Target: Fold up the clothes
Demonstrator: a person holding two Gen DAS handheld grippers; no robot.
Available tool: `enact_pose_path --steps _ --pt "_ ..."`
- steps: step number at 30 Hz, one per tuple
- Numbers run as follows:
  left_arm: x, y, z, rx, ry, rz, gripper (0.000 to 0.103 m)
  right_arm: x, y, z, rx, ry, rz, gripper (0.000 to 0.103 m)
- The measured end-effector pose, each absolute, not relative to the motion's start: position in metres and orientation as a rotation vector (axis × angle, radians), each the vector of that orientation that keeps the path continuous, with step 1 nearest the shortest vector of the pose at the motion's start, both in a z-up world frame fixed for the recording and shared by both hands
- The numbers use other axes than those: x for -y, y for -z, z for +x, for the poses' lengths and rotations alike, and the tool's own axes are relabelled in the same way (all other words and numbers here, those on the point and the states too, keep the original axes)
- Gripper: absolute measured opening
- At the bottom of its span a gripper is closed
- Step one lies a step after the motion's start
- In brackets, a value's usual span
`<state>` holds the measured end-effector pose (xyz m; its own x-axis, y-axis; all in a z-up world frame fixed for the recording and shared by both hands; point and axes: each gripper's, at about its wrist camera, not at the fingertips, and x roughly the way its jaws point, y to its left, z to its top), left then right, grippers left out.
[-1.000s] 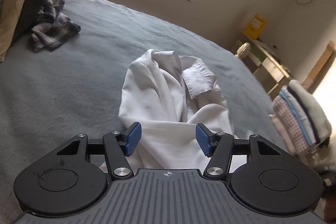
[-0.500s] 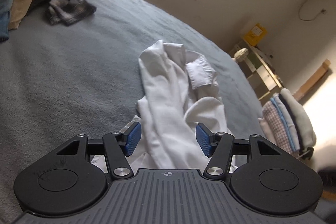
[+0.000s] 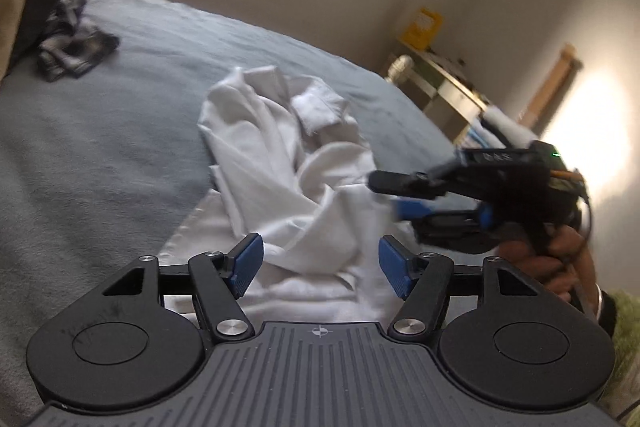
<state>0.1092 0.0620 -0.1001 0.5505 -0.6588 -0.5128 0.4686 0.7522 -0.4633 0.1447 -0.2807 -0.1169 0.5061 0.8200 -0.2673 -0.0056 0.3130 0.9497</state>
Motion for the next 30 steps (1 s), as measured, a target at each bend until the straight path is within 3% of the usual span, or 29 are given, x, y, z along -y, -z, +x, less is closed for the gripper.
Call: enact_pose_path --steps 1,5,10,12,13,15,16,17,22,30 --pt "-0.057 0.1 0.109 -0.725 0.693 -0.268 0.072 0.283 0.123 0.146 -0.895 -0.638 1.147 0.039" --pt "-0.033 0.101 0.112 -0.737 0.754 -0.186 0.091 0.293 0.142 0.148 -0.889 -0.599 1.209 0.044" --pt "0.01 0.104 0.131 -0.766 0.73 -0.018 0.092 0.307 0.149 0.143 -0.837 -0.592 1.263 0.047" --pt "0.027 0.106 0.143 -0.789 0.698 0.051 0.075 0.313 0.152 0.142 -0.816 -0.59 1.285 0.047" --pt "0.035 0.107 0.15 -0.819 0.68 0.088 0.057 0.316 0.154 0.141 -0.806 -0.588 1.295 0.047" --pt "0.043 0.107 0.164 -0.894 0.655 0.137 0.039 0.322 0.157 0.139 -0.785 -0.585 1.317 0.047" --pt "0.045 0.105 0.169 -0.92 0.639 0.161 0.024 0.325 0.158 0.138 -0.774 -0.584 1.327 0.047" --pt "0.046 0.102 0.173 -0.942 0.619 0.184 0.015 0.328 0.16 0.137 -0.763 -0.582 1.338 0.047" --pt "0.036 0.081 0.179 -0.944 0.528 0.156 0.003 0.342 0.167 0.132 -0.709 -0.574 1.391 0.047" --pt "-0.027 0.062 0.183 -0.752 0.229 0.139 0.001 0.36 0.177 0.129 -0.683 -0.547 1.447 0.047"
